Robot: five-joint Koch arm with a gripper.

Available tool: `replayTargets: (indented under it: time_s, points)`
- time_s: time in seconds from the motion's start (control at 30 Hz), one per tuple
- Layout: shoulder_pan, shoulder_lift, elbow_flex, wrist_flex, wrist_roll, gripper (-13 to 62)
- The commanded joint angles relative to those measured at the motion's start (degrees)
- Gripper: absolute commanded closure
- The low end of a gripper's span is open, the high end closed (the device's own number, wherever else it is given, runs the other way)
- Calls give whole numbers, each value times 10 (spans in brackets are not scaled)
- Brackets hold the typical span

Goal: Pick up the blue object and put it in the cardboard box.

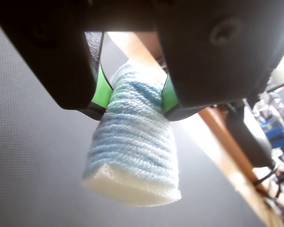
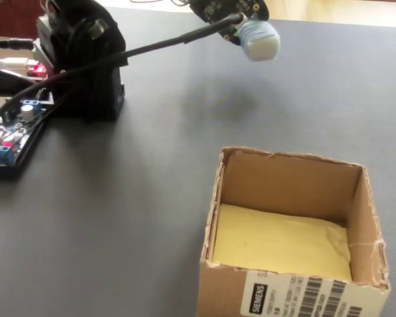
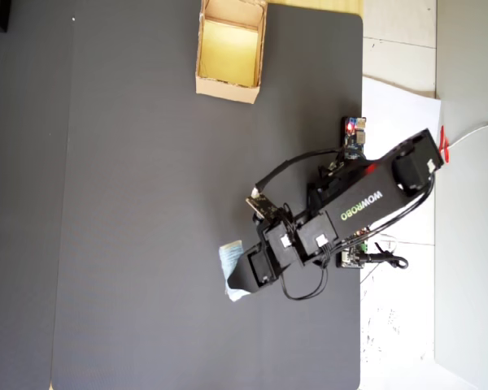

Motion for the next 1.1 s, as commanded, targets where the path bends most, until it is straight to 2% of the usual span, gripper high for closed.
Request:
replayTargets:
  time_s: [0.0,0.37,0.9,1.03,1.07]
  points:
    - [19,51,2,-48,13,497]
    - [180,197,94,-64,41,497]
    - [491,192,77,-166,31,497]
    - [553,181,62,-200,7,497]
    - [596,145,23,-214,1,497]
